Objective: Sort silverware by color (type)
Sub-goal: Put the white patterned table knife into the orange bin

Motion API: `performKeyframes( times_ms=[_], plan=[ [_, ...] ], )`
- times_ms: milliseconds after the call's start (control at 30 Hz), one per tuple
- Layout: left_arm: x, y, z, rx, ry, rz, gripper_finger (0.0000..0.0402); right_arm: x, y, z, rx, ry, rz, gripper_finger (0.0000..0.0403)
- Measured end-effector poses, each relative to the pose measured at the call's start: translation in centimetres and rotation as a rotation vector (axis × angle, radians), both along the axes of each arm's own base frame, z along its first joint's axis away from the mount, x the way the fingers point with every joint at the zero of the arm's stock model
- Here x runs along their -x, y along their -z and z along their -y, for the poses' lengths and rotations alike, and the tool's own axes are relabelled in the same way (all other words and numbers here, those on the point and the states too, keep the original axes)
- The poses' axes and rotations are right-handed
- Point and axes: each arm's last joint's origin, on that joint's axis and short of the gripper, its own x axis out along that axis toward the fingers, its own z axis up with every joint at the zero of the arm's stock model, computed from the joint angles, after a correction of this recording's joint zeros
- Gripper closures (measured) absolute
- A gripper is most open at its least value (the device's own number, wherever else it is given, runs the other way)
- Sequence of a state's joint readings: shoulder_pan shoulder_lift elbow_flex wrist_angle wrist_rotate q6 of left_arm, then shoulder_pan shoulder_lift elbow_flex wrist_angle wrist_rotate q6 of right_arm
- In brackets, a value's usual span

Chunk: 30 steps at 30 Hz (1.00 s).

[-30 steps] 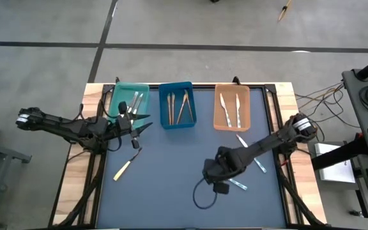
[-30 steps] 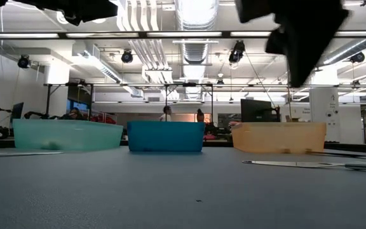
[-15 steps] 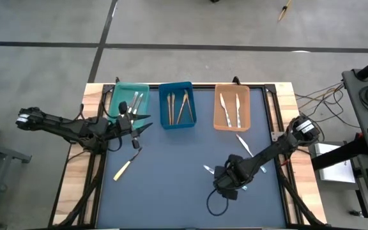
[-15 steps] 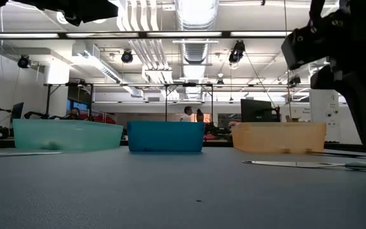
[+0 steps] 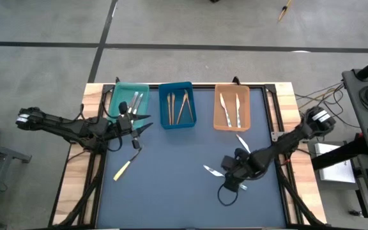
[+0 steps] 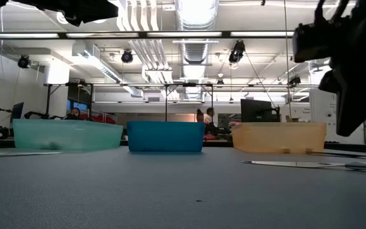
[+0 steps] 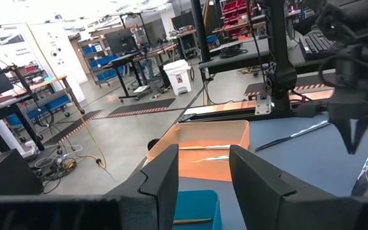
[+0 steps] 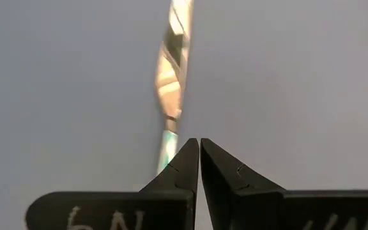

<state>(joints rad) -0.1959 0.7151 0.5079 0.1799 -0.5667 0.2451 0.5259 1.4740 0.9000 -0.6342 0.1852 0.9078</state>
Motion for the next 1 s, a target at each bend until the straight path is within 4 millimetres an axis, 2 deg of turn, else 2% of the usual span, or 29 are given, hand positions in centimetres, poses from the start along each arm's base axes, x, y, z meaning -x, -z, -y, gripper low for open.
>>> performKeyframes(
  times_ms=[200, 400, 533, 767, 1000],
  plan=[
    [0.0, 0.0, 0.0, -0.001, 0.0, 0.0, 0.028, 1.9, 0.5, 1.0, -0.031, 0.077, -0.022, 0.0394],
    [-0.1, 0.0, 0.0, -0.007, 0.0, -0.005, 0.028, 1.4, 0.1, 0.7, -0.051, 0.036, -0.009, 0.0382],
    [-0.1, 0.1, 0.0, -0.008, 0.0, -0.009, 0.028, 1.0, -0.2, 0.4, -0.037, -0.017, 0.001, 0.0345],
    [-0.2, 0.1, 0.0, -0.009, 0.0, -0.01, 0.028, 0.8, -0.2, 0.4, -0.024, -0.034, 0.004, 0.0257],
    [-0.2, 0.1, 0.0, -0.009, 0.0, -0.01, 0.028, 0.8, -0.2, 0.4, -0.029, -0.024, 0.01, 0.0215]
  ],
)
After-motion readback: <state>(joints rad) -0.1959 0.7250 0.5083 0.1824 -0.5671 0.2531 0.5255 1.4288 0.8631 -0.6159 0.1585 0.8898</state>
